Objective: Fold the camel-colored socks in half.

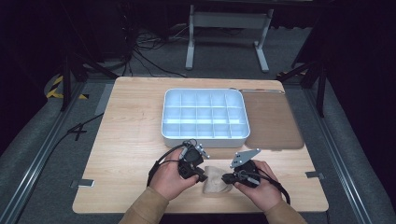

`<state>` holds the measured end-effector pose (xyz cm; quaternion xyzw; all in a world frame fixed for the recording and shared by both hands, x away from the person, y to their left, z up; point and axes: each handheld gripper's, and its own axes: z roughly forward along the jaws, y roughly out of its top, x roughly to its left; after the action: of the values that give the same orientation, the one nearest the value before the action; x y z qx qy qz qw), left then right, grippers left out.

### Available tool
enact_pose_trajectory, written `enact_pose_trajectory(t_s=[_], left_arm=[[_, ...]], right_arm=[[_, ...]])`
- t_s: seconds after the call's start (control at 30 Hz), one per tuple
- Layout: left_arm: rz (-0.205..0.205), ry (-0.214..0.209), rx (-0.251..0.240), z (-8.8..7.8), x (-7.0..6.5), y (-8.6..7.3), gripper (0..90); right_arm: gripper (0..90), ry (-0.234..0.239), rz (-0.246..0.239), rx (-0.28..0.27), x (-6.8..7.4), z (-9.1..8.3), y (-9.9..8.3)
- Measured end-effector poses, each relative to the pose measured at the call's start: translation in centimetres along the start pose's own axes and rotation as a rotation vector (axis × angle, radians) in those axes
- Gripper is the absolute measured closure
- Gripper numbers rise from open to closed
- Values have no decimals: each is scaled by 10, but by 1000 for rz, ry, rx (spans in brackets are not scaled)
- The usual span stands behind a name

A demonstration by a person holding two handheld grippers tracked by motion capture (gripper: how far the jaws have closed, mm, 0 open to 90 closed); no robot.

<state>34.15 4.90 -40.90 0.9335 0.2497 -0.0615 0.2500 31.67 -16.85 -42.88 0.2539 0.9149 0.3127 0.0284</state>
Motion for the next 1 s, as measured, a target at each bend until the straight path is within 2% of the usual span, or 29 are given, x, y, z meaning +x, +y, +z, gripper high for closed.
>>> enact_pose_trajectory(t_s=[0.13,0.27,0.3,0.53,0.67,1.0], left_arm=[[13,-9,-13,8,-5,6,747],[44,-3,4,17,-11,11,781],[52,4,26,22,-11,12,788],[41,7,84,36,-7,10,809],[33,3,113,42,-5,10,811],[27,-2,114,43,-3,9,819]], right_arm=[[847,-4,2,6,-1,3,-3],[848,-5,4,12,0,6,-6],[848,-7,3,13,-1,7,-7],[842,-8,12,18,-2,7,-10],[827,-11,4,43,-3,10,-13],[848,1,18,37,-10,13,-18]])
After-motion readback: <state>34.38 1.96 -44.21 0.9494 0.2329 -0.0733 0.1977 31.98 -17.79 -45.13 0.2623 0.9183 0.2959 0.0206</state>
